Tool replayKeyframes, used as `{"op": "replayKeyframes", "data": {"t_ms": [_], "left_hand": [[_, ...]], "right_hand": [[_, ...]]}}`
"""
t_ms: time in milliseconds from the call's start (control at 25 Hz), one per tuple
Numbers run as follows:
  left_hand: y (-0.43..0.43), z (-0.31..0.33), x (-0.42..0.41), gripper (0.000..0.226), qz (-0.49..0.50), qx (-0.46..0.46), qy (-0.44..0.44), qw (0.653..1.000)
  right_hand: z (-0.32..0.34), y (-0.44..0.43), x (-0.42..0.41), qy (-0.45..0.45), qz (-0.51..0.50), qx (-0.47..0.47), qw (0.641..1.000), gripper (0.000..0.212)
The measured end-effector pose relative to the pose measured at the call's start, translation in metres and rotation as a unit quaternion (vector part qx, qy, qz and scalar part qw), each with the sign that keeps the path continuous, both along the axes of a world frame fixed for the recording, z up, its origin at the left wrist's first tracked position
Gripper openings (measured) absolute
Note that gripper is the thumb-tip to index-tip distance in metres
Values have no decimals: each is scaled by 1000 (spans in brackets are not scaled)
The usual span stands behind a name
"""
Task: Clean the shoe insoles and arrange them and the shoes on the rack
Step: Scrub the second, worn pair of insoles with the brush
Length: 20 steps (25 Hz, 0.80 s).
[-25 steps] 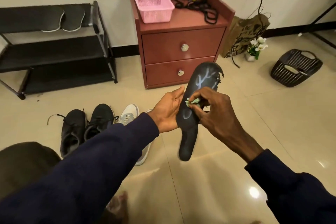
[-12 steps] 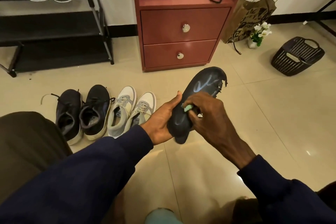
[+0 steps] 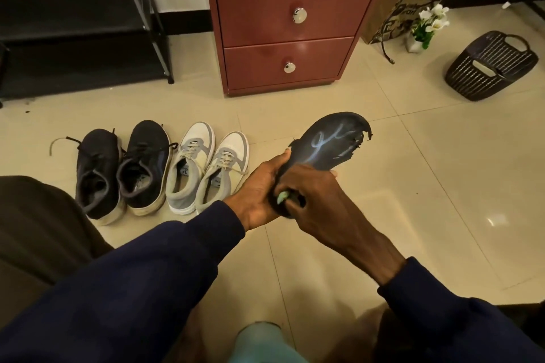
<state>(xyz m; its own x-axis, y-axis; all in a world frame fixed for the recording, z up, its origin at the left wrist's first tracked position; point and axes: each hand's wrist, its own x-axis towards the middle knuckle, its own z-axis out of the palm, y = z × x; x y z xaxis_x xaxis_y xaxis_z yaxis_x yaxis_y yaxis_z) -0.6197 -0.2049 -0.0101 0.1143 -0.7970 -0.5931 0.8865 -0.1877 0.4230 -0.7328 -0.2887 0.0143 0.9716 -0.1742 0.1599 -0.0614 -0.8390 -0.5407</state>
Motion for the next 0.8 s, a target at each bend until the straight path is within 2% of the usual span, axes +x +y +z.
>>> {"op": "replayKeyframes", "data": {"t_ms": [40,200,360,400,560,720,800], "left_hand": [[0,-4,-1,37,2,-1,2,1000],[1,-17,-5,42,20,-56,52,997],[7,-24,-5,57,7,-10,28,1000],[8,-26,-6,59,11,-10,27,1000],[10,-23,-10,56,36,-58,52,996],[14,-26,-9,59,14,-9,29,999],[14,-25,-10,58,17,-29,28,999]], "right_hand": [[-1,-6,-1,13,-5,-4,1000,22],[-12,-35,-5,-20,-156,-75,985,18],[-9,6,-7,15,-23,28,999,23],[-10,3,-7,23,-25,28,999,23],[-18,-20,-11,-11,-140,-44,989,21],[-7,11,-14,37,-16,64,997,23],[-9,-6,-12,30,-69,49,996,23]]}}
